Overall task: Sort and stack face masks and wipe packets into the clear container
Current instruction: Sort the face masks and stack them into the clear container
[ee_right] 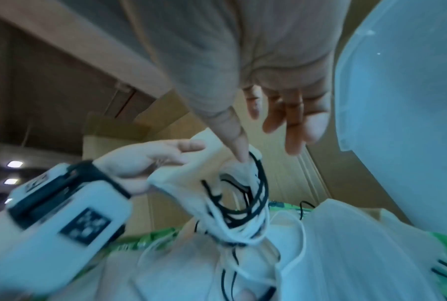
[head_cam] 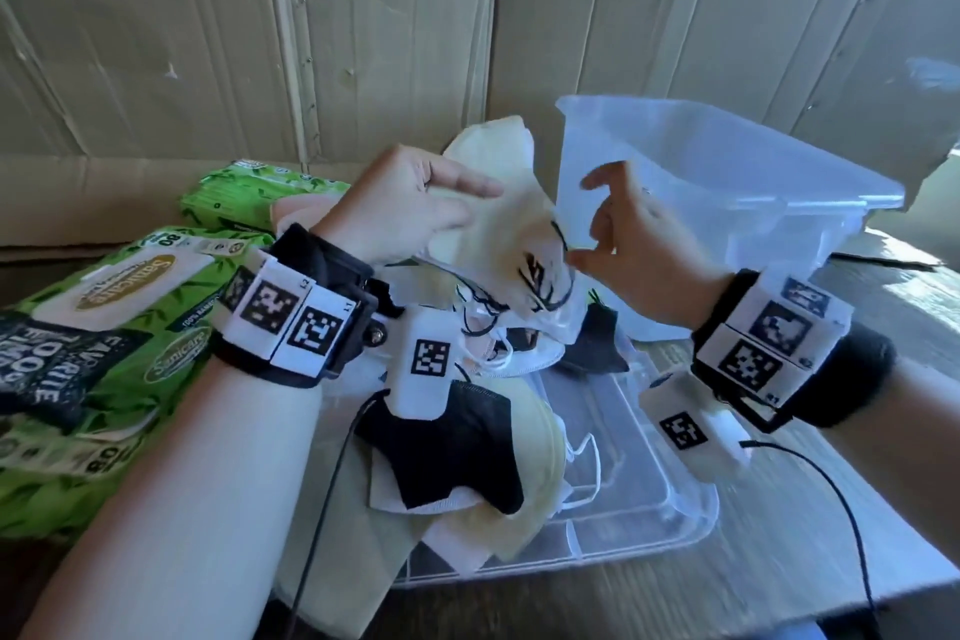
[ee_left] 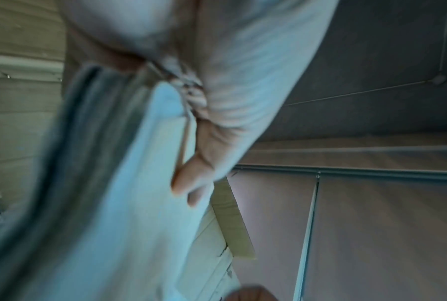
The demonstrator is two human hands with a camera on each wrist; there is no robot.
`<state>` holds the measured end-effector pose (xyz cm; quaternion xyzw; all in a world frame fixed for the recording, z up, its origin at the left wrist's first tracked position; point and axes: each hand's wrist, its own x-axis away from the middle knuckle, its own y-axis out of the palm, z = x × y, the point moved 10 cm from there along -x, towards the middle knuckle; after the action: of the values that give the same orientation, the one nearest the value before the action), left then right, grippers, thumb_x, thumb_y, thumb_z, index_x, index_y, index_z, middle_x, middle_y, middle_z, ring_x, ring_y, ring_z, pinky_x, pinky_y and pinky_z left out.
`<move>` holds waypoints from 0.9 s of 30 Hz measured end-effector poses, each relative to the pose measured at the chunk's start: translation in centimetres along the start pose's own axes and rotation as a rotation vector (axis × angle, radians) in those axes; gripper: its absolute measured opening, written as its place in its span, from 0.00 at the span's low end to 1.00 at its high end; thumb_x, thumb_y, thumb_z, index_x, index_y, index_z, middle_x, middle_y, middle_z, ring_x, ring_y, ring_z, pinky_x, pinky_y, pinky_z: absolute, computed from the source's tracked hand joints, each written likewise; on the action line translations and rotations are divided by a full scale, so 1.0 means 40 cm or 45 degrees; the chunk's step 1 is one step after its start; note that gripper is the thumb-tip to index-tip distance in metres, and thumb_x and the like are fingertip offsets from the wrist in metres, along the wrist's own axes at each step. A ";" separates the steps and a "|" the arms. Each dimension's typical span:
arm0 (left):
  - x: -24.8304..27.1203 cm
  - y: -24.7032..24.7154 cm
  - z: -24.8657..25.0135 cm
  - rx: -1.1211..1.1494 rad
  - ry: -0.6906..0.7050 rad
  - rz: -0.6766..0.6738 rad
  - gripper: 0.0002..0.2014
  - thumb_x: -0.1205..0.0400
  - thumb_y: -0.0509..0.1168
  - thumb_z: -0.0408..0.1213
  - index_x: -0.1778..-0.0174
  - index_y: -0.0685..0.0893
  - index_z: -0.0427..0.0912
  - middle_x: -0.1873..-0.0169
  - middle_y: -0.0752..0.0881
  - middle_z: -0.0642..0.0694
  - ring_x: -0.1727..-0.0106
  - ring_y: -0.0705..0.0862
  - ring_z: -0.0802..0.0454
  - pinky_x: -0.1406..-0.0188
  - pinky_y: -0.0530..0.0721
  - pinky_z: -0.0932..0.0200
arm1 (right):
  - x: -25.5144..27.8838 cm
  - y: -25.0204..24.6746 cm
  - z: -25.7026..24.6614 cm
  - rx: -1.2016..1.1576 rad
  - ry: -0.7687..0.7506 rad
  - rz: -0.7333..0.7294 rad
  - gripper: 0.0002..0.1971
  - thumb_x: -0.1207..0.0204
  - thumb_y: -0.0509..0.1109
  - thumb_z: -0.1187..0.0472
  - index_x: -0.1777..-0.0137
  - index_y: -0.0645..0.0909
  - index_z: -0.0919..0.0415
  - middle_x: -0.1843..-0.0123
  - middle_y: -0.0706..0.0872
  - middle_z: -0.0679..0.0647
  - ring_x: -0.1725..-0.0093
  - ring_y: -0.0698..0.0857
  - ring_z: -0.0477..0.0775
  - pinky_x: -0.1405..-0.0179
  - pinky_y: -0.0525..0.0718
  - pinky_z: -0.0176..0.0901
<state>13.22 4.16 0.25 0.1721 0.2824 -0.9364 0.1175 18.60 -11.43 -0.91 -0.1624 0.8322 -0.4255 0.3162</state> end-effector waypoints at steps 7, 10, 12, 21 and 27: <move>0.007 -0.116 -0.026 0.075 -0.092 0.390 0.16 0.25 0.68 0.27 0.51 0.87 0.55 0.49 0.87 0.58 0.50 0.80 0.74 0.55 0.69 0.88 | 0.215 0.249 -0.087 0.419 -0.444 -1.137 0.40 0.39 0.82 0.53 0.28 0.66 0.43 0.31 0.66 0.52 0.34 0.69 0.51 0.34 0.70 0.43; 0.011 -0.116 -0.011 0.065 -0.065 0.394 0.15 0.24 0.67 0.27 0.50 0.87 0.54 0.51 0.86 0.61 0.53 0.78 0.81 0.56 0.69 0.90 | 0.254 0.299 -0.096 0.663 -0.610 -1.195 0.47 0.36 0.80 0.55 0.22 0.55 0.37 0.22 0.52 0.54 0.28 0.66 0.55 0.33 0.72 0.47; 0.013 -0.112 -0.002 0.053 -0.045 0.395 0.16 0.24 0.67 0.27 0.50 0.87 0.54 0.53 0.86 0.62 0.58 0.76 0.86 0.58 0.68 0.90 | 0.249 0.308 -0.110 0.583 -0.626 -1.165 0.40 0.31 0.76 0.56 0.23 0.59 0.38 0.23 0.58 0.55 0.30 0.68 0.55 0.34 0.72 0.45; 0.012 -0.117 0.002 0.044 -0.025 0.392 0.15 0.24 0.67 0.28 0.52 0.87 0.54 0.52 0.86 0.61 0.60 0.75 0.88 0.59 0.67 0.91 | 0.116 0.219 -0.110 -0.016 -0.358 -0.909 0.09 0.28 0.74 0.60 0.49 0.89 0.57 0.40 0.84 0.50 0.42 0.81 0.52 0.41 0.75 0.36; 0.008 -0.119 -0.013 0.041 -0.056 0.377 0.14 0.23 0.66 0.28 0.51 0.88 0.53 0.51 0.87 0.58 0.53 0.77 0.79 0.59 0.69 0.90 | 0.034 0.084 -0.060 -0.304 -0.066 -0.543 0.07 0.35 0.78 0.63 0.71 0.89 0.51 0.81 0.78 0.45 0.75 0.72 0.42 0.72 0.70 0.36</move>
<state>11.56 8.29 2.03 0.1933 0.2360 -0.9168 0.2579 15.98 -8.75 -3.14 -0.3816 0.8151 -0.3768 0.2190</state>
